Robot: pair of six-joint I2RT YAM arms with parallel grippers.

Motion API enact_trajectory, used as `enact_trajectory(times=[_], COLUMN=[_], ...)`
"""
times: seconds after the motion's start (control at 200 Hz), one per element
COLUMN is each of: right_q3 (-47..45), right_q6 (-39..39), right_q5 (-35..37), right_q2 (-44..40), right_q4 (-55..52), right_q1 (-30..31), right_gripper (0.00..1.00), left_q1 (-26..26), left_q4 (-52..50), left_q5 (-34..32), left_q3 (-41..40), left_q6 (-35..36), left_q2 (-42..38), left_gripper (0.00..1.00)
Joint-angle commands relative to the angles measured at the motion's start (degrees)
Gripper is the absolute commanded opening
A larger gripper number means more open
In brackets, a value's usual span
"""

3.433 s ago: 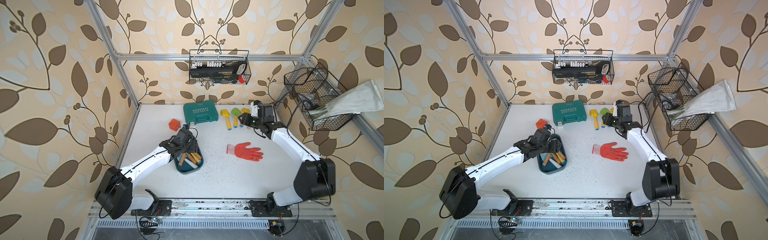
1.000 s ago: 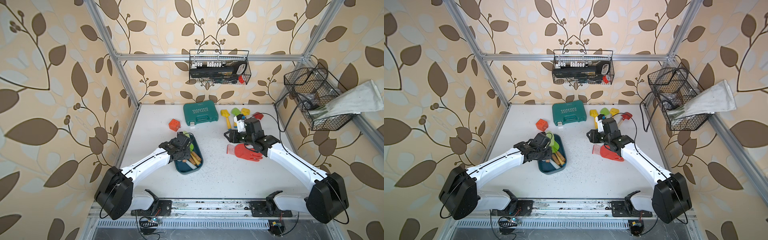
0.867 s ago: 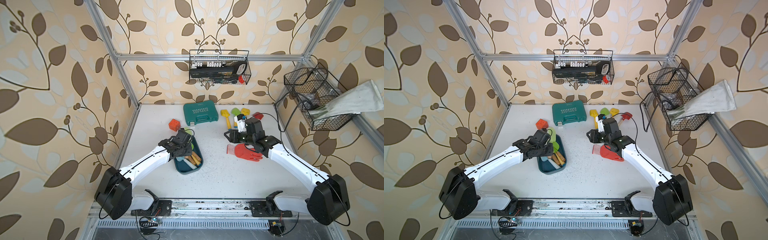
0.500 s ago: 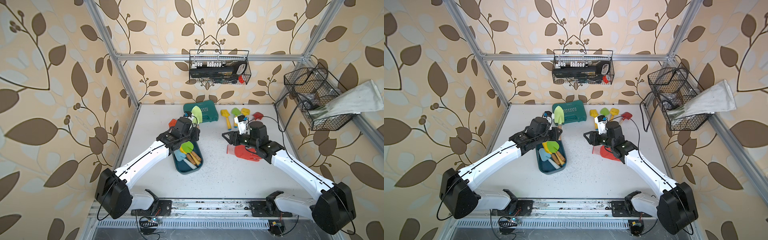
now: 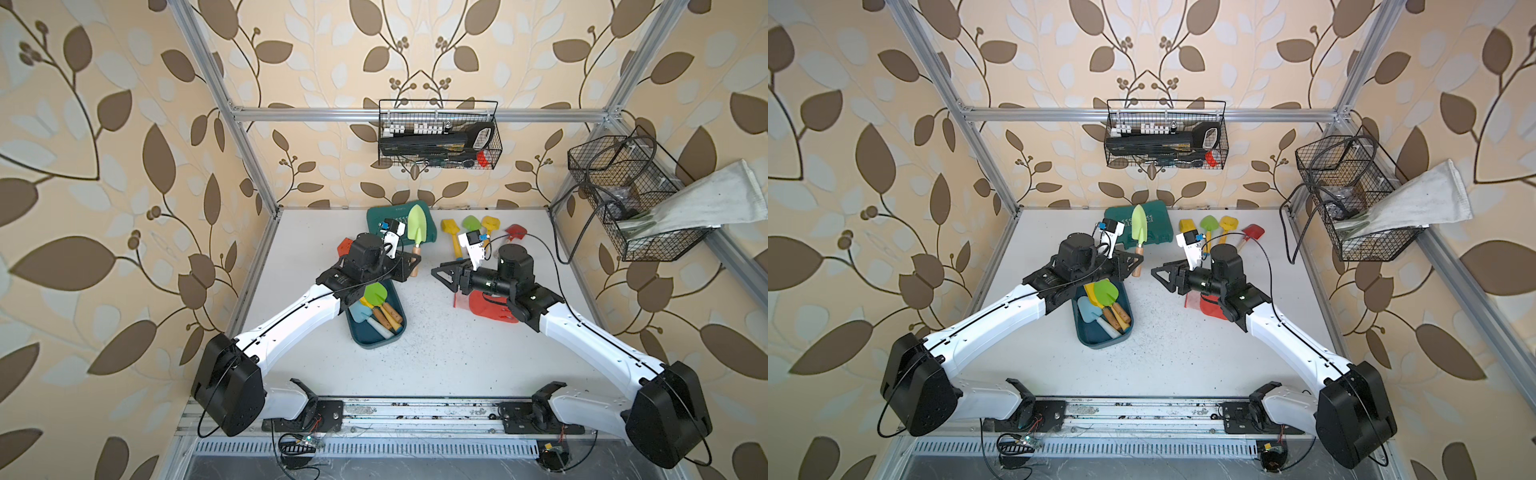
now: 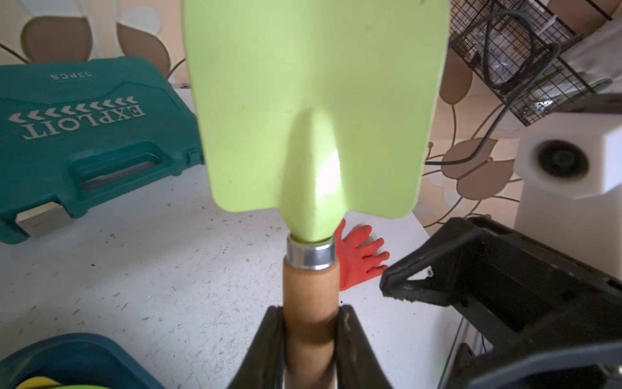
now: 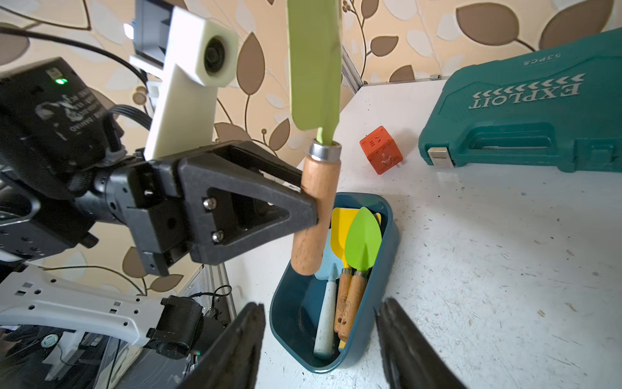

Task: Take the shovel out of the storage box
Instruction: Pick up the shovel from the storage box.

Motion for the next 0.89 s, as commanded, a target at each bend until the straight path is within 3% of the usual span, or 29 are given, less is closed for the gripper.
enact_trajectory(times=[0.0,0.595,0.89], right_q3=[-0.95,-2.22,-3.06], right_q6=[1.06,4.94,6.77], right_q5=[-4.10,-10.41,-12.38], right_q2=[0.89,2.58,2.39], right_q4=[3.55,11.67,15.58], right_q1=[0.50,1.02,1.02], right_gripper=[0.57,0.54,0.43], left_q1=[-0.47,-1.61,-2.67], left_q4=[6.40,7.42,8.85], left_q5=[2.81,16.29,17.52], left_q3=[1.05,6.82,6.74], left_q6=[0.54,-6.12,-6.76], left_q2=[-2.71,-1.33,-1.04], left_gripper=[0.00,0.00,0.00])
